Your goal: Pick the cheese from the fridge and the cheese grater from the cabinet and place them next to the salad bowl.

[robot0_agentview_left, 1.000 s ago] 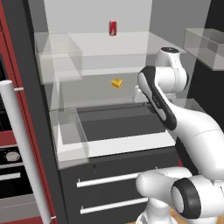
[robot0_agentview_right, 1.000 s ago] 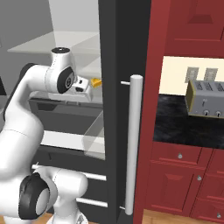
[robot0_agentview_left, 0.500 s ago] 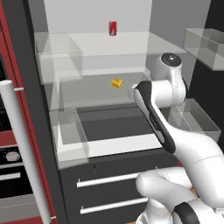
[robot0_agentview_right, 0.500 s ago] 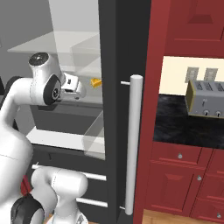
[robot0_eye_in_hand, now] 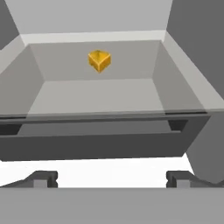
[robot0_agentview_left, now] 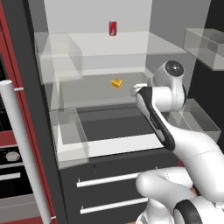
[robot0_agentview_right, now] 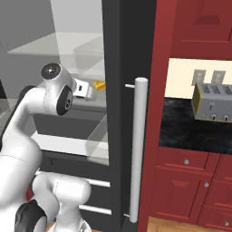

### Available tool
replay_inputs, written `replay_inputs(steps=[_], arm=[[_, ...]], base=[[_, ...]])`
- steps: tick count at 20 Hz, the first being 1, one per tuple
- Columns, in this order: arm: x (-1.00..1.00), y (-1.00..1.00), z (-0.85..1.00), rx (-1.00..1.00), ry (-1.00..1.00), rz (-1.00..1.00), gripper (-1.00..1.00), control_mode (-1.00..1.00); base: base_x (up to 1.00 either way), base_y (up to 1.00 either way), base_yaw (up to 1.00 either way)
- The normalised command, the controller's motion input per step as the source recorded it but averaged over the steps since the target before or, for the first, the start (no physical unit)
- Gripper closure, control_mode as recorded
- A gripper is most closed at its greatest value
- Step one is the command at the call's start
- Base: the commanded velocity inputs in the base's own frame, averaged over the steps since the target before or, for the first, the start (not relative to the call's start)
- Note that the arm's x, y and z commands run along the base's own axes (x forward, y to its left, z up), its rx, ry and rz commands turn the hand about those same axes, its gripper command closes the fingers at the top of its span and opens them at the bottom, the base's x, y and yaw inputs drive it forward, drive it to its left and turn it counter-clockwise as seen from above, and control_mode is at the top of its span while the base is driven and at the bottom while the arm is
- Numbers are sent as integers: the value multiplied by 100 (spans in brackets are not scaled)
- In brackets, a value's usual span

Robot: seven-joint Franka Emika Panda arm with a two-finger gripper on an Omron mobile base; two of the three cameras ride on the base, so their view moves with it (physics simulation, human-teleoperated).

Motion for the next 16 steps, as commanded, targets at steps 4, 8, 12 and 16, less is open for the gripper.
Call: replay_inputs(steps=[4, 8, 12, 16], arm=[[69, -9, -1, 0, -1, 0, -100, -100], [96, 1, 0, 0, -1, 0, -100, -100], [85, 10, 0, -1, -1, 0, -100, -100], [69, 34, -7, 0, 0, -1, -100, -100]], base=[[0, 0, 0], [0, 0, 0], [0, 0, 0], [0, 0, 0]])
